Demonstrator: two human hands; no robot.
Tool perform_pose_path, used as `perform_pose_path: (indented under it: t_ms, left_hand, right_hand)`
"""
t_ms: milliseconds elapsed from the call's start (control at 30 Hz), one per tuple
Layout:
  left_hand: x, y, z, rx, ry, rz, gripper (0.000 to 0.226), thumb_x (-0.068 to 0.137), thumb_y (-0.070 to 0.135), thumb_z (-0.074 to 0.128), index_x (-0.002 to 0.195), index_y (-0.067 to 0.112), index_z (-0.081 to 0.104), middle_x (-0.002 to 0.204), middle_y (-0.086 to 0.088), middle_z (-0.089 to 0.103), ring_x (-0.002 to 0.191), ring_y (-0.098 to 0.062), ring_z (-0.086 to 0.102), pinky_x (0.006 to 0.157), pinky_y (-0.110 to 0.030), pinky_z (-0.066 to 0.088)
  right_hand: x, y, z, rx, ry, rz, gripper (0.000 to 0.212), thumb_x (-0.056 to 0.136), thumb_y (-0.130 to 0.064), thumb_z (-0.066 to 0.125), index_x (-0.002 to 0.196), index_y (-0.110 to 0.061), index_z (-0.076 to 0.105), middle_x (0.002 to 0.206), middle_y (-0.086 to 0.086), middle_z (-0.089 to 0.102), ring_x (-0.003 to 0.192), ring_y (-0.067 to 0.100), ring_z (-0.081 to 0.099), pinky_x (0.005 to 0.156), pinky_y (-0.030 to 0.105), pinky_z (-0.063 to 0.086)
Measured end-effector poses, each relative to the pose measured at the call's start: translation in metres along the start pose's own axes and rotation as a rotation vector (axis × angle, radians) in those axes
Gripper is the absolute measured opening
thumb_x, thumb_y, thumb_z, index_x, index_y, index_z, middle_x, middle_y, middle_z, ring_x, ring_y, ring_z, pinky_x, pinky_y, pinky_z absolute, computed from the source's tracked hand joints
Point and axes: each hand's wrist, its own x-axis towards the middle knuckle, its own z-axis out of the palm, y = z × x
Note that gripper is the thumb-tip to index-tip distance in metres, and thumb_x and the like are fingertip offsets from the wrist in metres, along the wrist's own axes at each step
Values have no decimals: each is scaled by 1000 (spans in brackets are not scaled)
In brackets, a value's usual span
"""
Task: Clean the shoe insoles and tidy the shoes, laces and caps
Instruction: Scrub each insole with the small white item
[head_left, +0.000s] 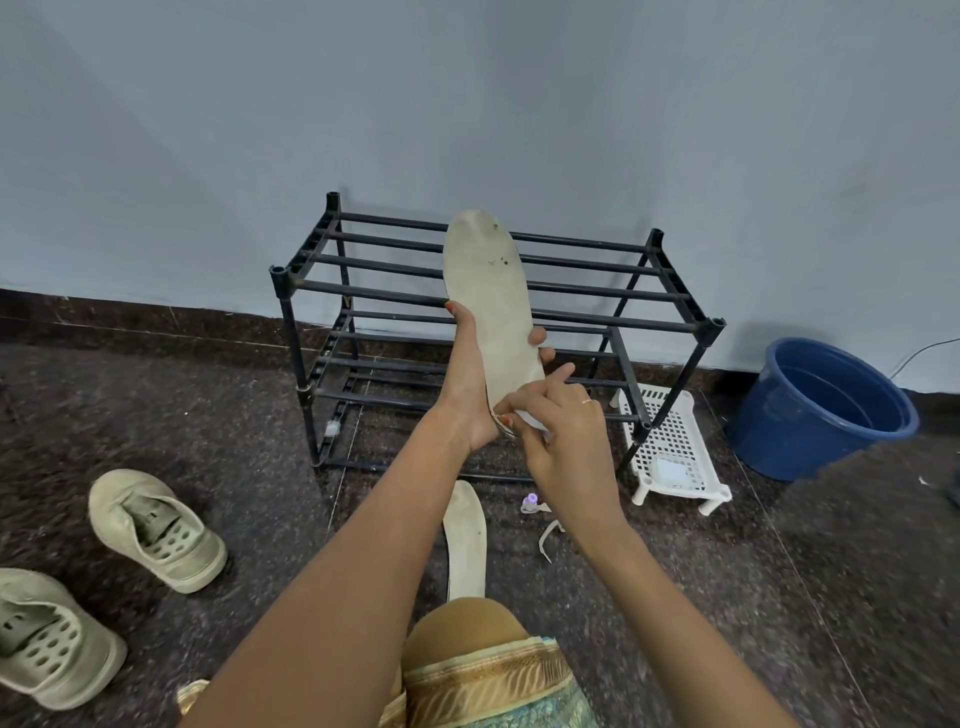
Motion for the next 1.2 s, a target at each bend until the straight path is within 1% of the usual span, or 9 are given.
perform_pose_path:
  t_ms: [133,333,500,700,767,833,900,1067,1200]
  left_hand:
    - [-2,0,2,121,20,-63,89,69,89,12,83,13,55,75,-2,51,68,-17,52,67,-30,47]
    - [-3,-1,2,258,136,-12,93,75,83,4,115,20,61,81,-5,69,80,-21,65,71,-33,53]
    - [-2,-1,-1,255,123,-29,98,71,86,3,103,14,62,78,-4,65,75,-19,62,69,-30,53]
    - [2,-2,-3,93,4,0,92,70,88,8,98,11,50,73,-3,50,64,-17,54,108,-45,32]
    - [1,-1,-3,114,1,-21,93,66,90,10,92,11,51,76,-4,49,68,-18,53,100,-42,39]
    - [-1,0,-1,154,33,-52,94,65,91,10,88,11,54,78,-4,53,71,-18,54,80,-33,47]
    - [-2,0,-2,214,109,-38,94,72,86,7,95,13,61,77,-3,64,71,-17,62,69,-29,52]
    - [-1,-1,-3,273,146,-8,87,78,80,8,107,20,63,76,-3,71,72,-16,69,63,-27,56]
    - [-3,-1,-3,284,144,-17,89,78,80,7,105,17,62,75,-2,71,70,-15,68,64,-26,56]
  right_hand:
    - [15,-6,-1,-8,47,25,12,77,-13,60,85,-17,68,86,0,63,83,19,52,73,30,32]
    - [36,-9,0,3,113,24,13,78,-15,57,84,-16,68,86,1,64,82,22,56,73,30,37]
    - [25,-3,3,53,54,6,14,79,-12,56,86,-13,68,86,3,63,82,24,54,71,36,43]
    - [4,2,5,8,12,-34,14,77,-9,59,85,-16,67,86,1,63,80,22,54,67,33,35]
    - [7,0,4,-24,24,-18,13,78,-12,58,85,-18,67,86,-1,63,79,17,51,69,31,30]
    - [14,-3,2,-38,42,5,12,79,-15,58,85,-19,67,87,-1,64,80,20,53,72,30,27]
    - [24,-6,2,-28,69,18,12,79,-17,58,85,-17,67,86,0,64,81,22,55,72,30,28]
    - [36,-7,6,86,99,58,14,81,-15,56,87,-13,68,88,3,63,86,21,53,77,27,35]
    - [29,-3,8,147,59,63,12,81,-7,58,88,-11,67,89,6,61,89,19,50,79,7,31]
